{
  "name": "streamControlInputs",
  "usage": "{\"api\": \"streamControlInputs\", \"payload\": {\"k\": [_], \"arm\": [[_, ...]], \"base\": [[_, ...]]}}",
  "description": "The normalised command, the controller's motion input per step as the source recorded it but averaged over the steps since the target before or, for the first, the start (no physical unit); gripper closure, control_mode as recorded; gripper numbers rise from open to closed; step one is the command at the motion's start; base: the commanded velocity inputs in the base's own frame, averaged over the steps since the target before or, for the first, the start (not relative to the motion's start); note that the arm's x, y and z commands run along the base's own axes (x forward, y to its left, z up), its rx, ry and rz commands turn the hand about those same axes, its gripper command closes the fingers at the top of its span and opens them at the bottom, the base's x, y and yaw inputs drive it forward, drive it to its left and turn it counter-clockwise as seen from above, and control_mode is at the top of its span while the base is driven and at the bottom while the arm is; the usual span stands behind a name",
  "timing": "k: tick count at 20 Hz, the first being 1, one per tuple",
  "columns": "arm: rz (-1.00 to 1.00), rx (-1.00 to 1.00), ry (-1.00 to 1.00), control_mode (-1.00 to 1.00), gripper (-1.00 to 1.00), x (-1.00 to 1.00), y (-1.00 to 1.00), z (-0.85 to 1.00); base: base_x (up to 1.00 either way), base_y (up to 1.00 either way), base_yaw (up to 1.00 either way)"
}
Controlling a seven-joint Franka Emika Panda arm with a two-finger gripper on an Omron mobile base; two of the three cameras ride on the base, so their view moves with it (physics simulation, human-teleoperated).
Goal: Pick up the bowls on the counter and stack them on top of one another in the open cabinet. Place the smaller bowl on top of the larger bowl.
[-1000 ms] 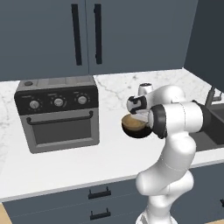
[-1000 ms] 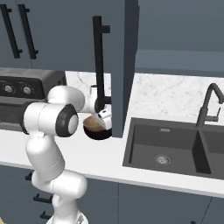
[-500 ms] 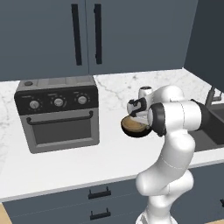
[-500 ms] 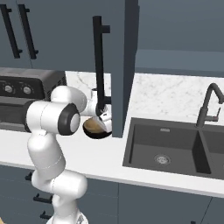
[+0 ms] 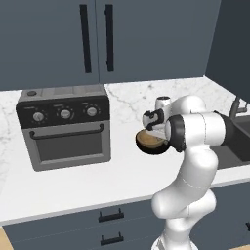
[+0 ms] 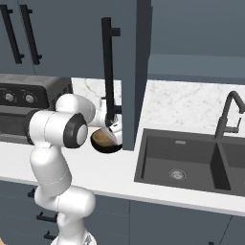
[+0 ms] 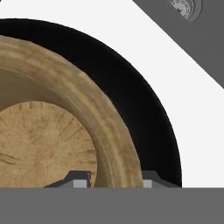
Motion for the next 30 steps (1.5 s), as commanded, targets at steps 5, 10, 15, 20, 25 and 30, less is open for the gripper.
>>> {"api": "streamControlInputs", "payload": {"k": [5, 10, 15, 20, 25, 30], "arm": [[0.0, 0.0, 0.0, -1.0, -1.0, 0.0, 0.0, 0.09], [0.0, 0.0, 0.0, -1.0, -1.0, -0.08, -0.03, 0.07], [0.01, 0.02, -0.1, -1.0, -1.0, -0.48, -0.15, 0.0], [0.03, 0.02, -0.14, -1.0, -1.0, -0.46, -0.09, 0.24], [0.04, 0.0, -0.03, -1.0, -1.0, -0.24, -0.01, 0.17], [0.0, 0.0, 0.0, -1.0, -1.0, 0.17, -0.03, -0.12]], "base": [[0.0, 0.0, 0.0], [0.0, 0.0, 0.0], [0.0, 0.0, 0.0], [0.0, 0.0, 0.0], [0.0, 0.0, 0.0], [0.0, 0.0, 0.0]]}}
